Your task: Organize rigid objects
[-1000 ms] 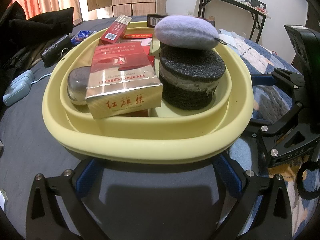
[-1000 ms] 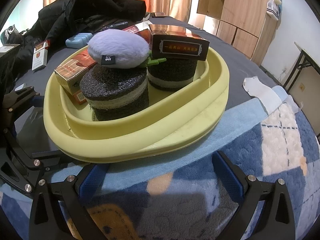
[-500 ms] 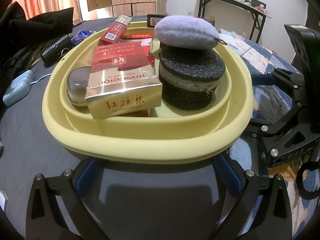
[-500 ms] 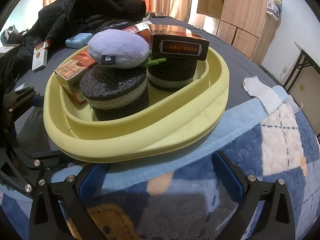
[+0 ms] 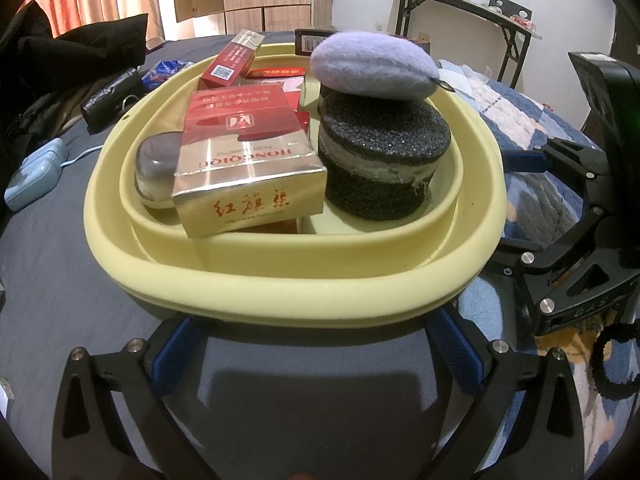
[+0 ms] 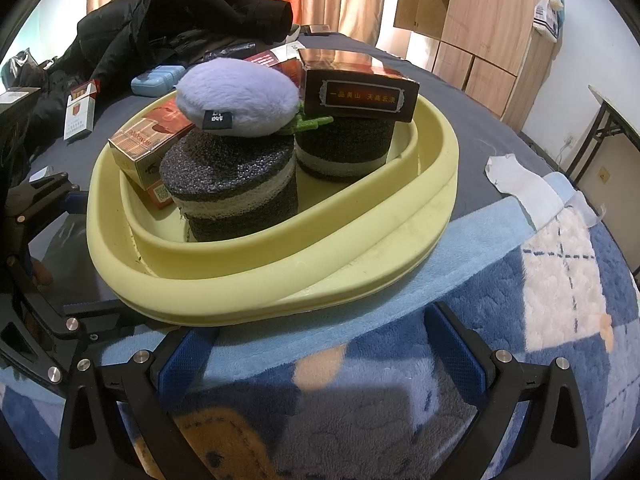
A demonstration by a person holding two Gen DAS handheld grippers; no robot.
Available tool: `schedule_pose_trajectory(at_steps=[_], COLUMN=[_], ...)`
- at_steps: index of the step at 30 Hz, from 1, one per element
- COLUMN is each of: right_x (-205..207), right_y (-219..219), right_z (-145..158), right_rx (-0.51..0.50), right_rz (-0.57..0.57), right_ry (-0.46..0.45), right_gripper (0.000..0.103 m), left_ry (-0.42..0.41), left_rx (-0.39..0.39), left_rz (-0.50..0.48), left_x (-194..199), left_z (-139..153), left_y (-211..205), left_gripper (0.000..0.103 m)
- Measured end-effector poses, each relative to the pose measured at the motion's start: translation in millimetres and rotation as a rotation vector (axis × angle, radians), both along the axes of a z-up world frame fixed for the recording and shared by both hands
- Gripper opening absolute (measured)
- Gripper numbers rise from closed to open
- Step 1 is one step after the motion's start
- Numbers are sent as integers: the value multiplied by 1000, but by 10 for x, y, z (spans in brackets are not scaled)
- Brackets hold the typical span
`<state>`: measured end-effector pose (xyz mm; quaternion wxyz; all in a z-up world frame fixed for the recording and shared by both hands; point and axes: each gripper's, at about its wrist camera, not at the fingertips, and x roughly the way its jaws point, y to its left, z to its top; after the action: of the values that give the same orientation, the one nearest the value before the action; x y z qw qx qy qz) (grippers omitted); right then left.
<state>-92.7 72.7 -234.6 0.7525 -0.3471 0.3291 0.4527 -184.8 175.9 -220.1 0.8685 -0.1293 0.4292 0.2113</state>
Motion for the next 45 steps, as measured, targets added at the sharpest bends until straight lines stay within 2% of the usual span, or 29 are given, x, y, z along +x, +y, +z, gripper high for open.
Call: schedule_pose_trajectory(at_steps=[13, 45], right_x=[-14, -30], right_y=[9, 10], right_z=[-10, -14], right_rx=[-1, -1], right_rz=[2, 2], right_ry=[-6, -3], right_gripper=[103, 103], left_ry=[0, -2], left_rx=[3, 1], left_rz=[-1, -1], left_x=[-145, -161], left_z=[5, -7], left_y=[23, 35], left_gripper=[103, 103])
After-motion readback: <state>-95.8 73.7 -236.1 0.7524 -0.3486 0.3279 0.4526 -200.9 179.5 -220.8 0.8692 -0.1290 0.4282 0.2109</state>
